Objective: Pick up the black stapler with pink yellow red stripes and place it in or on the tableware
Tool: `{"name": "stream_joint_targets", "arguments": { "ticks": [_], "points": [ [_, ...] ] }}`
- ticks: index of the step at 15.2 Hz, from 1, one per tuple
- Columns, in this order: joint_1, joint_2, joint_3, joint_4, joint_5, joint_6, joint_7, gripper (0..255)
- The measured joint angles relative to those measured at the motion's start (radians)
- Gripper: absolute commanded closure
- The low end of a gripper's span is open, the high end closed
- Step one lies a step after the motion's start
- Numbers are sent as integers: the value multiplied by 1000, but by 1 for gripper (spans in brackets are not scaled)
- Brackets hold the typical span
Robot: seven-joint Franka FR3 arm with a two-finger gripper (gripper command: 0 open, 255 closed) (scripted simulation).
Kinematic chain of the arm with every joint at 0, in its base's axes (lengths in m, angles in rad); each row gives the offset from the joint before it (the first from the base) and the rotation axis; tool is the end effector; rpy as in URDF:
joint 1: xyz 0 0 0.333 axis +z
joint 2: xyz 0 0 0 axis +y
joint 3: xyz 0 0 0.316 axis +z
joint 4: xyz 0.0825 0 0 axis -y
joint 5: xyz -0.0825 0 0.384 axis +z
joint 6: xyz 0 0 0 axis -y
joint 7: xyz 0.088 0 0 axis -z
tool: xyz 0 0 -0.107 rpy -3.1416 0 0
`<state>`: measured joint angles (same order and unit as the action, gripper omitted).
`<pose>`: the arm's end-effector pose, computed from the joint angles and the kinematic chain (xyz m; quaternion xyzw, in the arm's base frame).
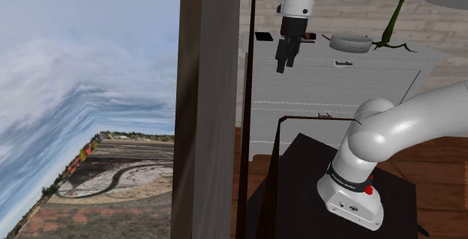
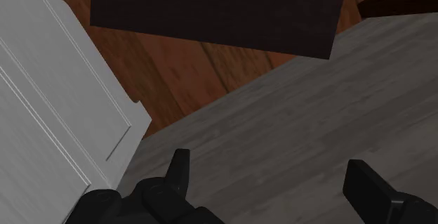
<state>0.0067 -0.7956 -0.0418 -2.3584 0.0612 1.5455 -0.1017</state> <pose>0.3015 -0.0078 0.5903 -0.9981 -0.0402 0.0060 0.0460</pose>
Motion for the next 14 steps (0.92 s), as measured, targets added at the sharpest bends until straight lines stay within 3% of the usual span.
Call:
{"name": "stream_joint_targets", "arguments": {
  "ticks": [4, 14],
  "points": [
    [-6, 4, -47, 13, -39, -10, -72, 0],
    [-12, 138, -282, 150, -199, 8, -437, 0]
  ]
}}
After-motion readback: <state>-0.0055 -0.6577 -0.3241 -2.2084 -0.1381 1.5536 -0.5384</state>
